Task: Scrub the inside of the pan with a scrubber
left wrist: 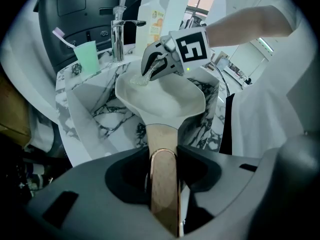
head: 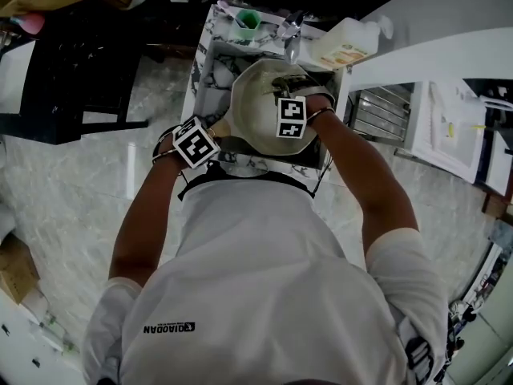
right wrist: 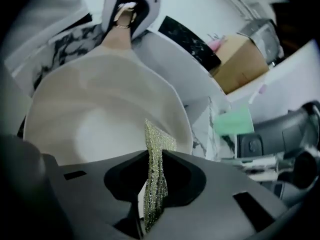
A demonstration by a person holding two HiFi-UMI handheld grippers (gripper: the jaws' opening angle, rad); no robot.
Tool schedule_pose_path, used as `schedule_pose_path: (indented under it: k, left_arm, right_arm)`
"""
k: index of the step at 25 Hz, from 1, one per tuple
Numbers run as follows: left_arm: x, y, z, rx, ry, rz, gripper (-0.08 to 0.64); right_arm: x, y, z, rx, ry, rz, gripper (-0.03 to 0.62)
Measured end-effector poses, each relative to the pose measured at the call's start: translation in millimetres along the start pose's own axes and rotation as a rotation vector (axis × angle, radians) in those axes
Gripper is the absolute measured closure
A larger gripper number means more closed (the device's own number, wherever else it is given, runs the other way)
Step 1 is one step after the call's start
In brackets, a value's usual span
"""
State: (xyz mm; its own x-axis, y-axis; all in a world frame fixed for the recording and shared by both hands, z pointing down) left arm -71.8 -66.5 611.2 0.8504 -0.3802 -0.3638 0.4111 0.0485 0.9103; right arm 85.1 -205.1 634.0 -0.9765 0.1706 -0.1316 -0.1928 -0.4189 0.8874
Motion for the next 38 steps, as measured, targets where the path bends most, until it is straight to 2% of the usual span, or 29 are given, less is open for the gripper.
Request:
schedule_pose_path:
  k: [2, 6, 8, 10, 12, 15, 23, 30, 38]
  left_arm:
    - [-0.1, 0.2, -0.2, -0.003, -0.002, 0.001, 0.385]
    - [-1.0, -0.1, 0.3, -0.007, -0.008, 0.003, 0.385]
    - [-0.9, -0.1, 0.6, -0.008, -0.009, 0.002, 0.385]
    - [-0.7, -0.4, 1.5, -0.007, -0.009, 0.003, 0.385]
    - [0.6, -1.9, 1.6, -0.001, -0.008, 0.001, 0.385]
    - [4.6, -3.8, 2.9, 0.014, 0.0, -0.008, 0.385]
    - [5.0, -4.6, 3.5, 0.009, 0.0, -0.005, 0.385]
    - [4.4, -4.3, 3.7, 0.008, -0.002, -0.003, 0.385]
    - [4.3, -4.5, 3.7, 0.008, -0.001, -0.004, 0.385]
  right_arm:
    - [2.4, 7.4, 2.4, -0.028, -0.142, 0.019, 0.505]
    - [7.8, 23.4, -3.9, -0.081, -0.31, 0.041, 0.505]
    - [4.4, 33.6, -2.5, -0.081, -0.402, 0.066, 0.508]
    - [-2.9, 44.1, -1.2, -0.07, -0.461, 0.099, 0.506]
    - [-7.6, 51.5, -0.5, -0.061, -0.477, 0.118, 0.506]
    - [-14.4, 60.4, -0.2, -0.046, -0.465, 0.127, 0.506]
    - [-30.0, 75.0, -3.9, -0.009, -0.346, 0.118, 0.505]
    - [-46.5, 81.2, -0.4, 0.025, -0.273, 0.165, 0.505]
    - [-71.3, 79.1, 11.9, 0.082, -0.18, 0.273, 0.505]
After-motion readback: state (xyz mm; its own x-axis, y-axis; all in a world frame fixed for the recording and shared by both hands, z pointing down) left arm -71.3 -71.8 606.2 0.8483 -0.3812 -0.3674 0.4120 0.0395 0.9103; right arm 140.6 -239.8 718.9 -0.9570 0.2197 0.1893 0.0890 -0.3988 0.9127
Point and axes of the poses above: the fingertips, and each gripper's own axes: y forward along the fingers, z to its left, x out of its top, the point moved 3 cm from there along -y, backward along the fingers, and after that the axes turned 9 degrees about y, right-handed, at the moved point
